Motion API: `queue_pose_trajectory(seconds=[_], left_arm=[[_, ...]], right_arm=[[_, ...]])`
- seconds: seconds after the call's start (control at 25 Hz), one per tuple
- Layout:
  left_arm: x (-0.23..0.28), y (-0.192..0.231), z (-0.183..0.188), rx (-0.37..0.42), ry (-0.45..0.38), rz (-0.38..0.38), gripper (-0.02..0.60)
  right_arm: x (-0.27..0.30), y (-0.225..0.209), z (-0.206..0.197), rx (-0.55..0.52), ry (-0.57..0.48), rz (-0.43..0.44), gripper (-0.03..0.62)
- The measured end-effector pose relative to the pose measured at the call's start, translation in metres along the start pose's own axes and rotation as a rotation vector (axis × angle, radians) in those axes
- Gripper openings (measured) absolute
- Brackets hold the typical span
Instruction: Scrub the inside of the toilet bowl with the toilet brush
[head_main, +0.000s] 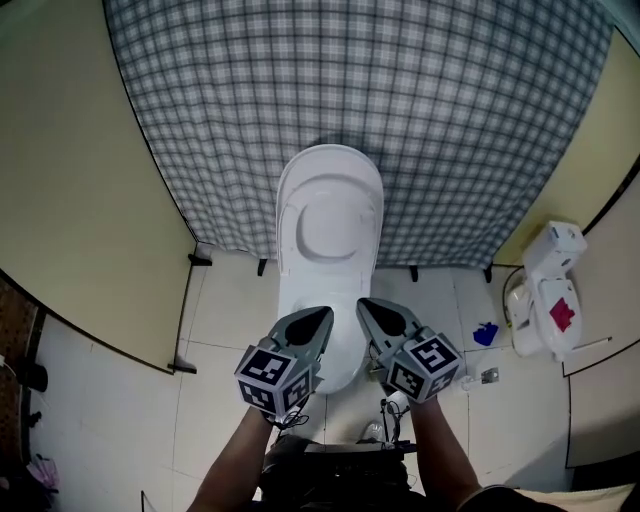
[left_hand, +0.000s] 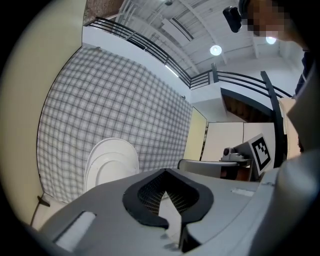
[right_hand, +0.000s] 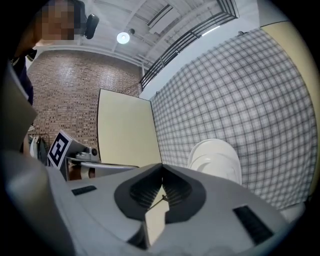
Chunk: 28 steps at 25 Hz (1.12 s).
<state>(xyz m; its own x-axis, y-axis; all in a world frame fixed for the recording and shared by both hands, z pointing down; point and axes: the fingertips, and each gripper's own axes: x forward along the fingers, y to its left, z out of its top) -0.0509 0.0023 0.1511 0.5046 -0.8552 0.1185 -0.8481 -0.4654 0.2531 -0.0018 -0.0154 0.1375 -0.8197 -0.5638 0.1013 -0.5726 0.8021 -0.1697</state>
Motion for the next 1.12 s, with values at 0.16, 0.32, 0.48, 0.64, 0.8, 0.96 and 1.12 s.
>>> queue_pose_trajectory(seconds=[0.16, 0.32, 0.48, 0.64, 0.8, 0.96, 1.12], left_arm=[[0.003, -0.005, 0.012, 0.033, -0.008, -0.012, 0.009], [0.01, -0.002, 0.003, 0.035, 0.003, -0.012, 0.009], [0.016, -0.002, 0.012, 0.051, 0.014, -0.022, 0.009], [0.019, 0.005, 0.016, 0.058, 0.016, -0.015, 0.009], [0.022, 0.007, 0.02, 0.057, 0.012, -0.007, 0.009], [0.024, 0.008, 0.015, 0.054, 0.014, -0.009, 0.009], [0.025, 0.009, 0.019, 0.063, 0.005, -0.014, 0.009]], right_arm=[[0.0, 0.004, 0.002, -0.011, 0.008, 0.014, 0.002], [0.003, 0.002, -0.005, -0.019, 0.021, 0.03, 0.002], [0.007, 0.003, 0.003, -0.024, 0.02, 0.041, 0.002], [0.012, 0.003, 0.009, -0.029, 0.017, 0.042, 0.002], [0.011, -0.001, 0.015, -0.034, 0.012, 0.044, 0.002], [0.01, -0.004, 0.012, -0.033, 0.016, 0.037, 0.002], [0.009, -0.005, 0.013, -0.04, 0.015, 0.035, 0.002]])
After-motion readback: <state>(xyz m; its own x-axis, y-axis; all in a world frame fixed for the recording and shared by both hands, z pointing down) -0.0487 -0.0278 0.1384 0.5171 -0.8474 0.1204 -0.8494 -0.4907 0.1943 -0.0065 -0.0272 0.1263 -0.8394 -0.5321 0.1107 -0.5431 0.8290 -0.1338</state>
